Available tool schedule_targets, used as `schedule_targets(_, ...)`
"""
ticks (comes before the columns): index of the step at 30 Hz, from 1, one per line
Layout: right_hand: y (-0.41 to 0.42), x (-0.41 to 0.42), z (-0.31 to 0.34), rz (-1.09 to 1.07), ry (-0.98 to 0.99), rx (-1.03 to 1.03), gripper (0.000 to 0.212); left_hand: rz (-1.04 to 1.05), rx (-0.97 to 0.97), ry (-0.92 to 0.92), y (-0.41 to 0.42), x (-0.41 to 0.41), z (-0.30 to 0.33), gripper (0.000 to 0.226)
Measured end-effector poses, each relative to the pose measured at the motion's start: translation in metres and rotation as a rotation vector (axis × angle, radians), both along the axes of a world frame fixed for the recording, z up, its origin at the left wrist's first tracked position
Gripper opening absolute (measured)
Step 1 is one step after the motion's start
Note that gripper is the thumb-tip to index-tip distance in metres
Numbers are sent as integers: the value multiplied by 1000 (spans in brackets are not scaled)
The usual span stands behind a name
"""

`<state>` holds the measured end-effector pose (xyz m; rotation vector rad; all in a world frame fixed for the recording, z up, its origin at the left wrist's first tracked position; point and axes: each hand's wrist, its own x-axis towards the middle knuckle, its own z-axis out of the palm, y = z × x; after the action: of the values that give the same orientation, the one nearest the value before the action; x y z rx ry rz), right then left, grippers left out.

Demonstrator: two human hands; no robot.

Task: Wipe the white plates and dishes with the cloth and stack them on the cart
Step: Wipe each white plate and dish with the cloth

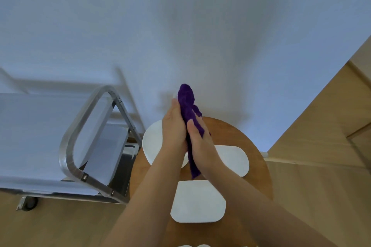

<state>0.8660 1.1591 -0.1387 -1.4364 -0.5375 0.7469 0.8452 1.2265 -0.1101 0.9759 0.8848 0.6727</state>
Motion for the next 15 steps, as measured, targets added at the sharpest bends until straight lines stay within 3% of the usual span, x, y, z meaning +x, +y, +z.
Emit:
schedule_targets(5, -11, -7, -34, -103, 50, -137, 52, 101, -63, -9, 16, 1, 8, 51)
schedule_targets(7, -14, -4, -41, -160, -21, -194, 59, 97, -121, -58, 11, -2, 4, 56)
schedule_targets(10, -21, 2, -47, -224, -26, -230, 75, 80, -153, -110, 5, -9, -2, 47)
schedule_targets(12, -25, 12, -47, -261, 75, -233, 86, 41, -146, -145, 4, -15, -8, 37)
schedule_targets(15, -28, 29, -48, -279, 139, -258, 74, -66, -123, -144, 0, -24, -12, 34)
